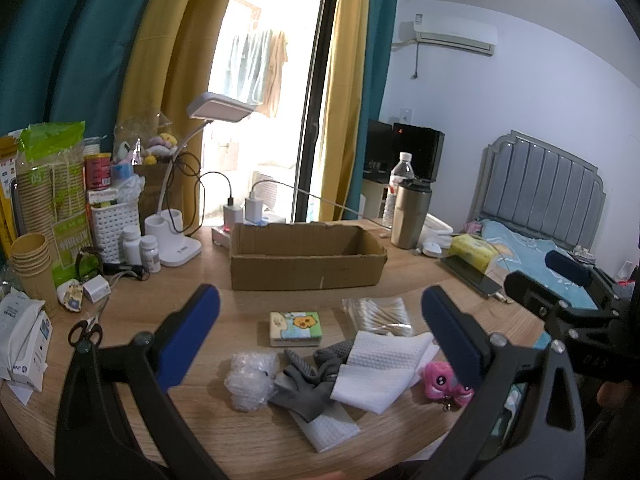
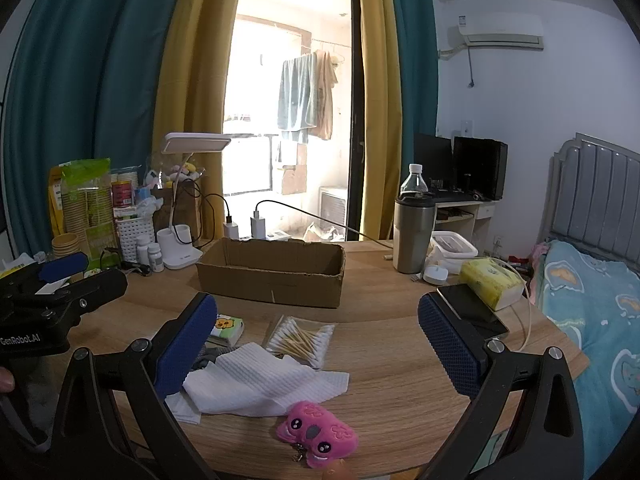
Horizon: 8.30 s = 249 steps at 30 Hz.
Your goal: Organize soft objects
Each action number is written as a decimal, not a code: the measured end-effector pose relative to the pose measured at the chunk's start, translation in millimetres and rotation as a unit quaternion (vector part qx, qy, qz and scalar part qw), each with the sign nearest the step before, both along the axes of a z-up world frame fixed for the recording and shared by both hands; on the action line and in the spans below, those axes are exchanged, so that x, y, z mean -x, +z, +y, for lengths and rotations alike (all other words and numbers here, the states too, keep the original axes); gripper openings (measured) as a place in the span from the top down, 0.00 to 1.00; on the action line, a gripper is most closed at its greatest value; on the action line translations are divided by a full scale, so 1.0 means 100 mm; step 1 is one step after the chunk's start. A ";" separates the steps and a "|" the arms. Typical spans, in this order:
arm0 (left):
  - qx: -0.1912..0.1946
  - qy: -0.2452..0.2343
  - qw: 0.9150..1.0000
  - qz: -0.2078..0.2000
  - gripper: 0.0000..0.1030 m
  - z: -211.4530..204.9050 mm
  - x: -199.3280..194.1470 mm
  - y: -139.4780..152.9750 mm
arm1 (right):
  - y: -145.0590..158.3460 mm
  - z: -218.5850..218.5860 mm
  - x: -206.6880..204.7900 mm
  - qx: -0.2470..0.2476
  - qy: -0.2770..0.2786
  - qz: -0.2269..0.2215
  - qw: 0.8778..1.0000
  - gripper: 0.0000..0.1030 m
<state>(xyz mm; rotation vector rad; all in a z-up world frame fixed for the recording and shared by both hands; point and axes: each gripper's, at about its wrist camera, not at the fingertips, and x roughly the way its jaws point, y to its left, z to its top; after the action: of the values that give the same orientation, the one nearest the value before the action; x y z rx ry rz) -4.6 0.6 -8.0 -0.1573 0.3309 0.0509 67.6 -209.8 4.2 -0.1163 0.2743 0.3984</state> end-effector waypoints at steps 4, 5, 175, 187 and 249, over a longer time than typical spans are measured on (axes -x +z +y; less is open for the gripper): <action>0.000 0.000 1.000 0.000 0.01 0.00 0.00 0.00 | 0.00 0.00 0.00 0.000 0.000 0.000 1.000 0.00; 0.000 0.000 1.000 0.000 0.01 0.00 0.00 0.00 | 0.00 0.00 0.00 0.000 0.000 0.000 1.000 0.00; 0.052 -0.053 0.988 0.137 0.63 0.65 -2.96 -0.44 | -0.38 0.93 -3.10 0.014 0.110 0.132 0.985 0.95; 0.065 -0.062 0.982 0.165 0.63 0.66 -3.11 -0.63 | -0.75 1.02 -3.31 0.036 0.094 0.179 0.979 0.95; 0.044 -0.049 0.995 0.080 0.24 0.38 -1.62 0.06 | 0.01 0.52 -1.74 0.020 0.077 0.107 0.991 0.43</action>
<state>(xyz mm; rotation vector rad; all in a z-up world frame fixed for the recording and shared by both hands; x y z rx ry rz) 157.1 38.2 -2.0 -0.2242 0.5017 -0.0489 241.2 -158.0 5.6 -0.1357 0.4869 0.5608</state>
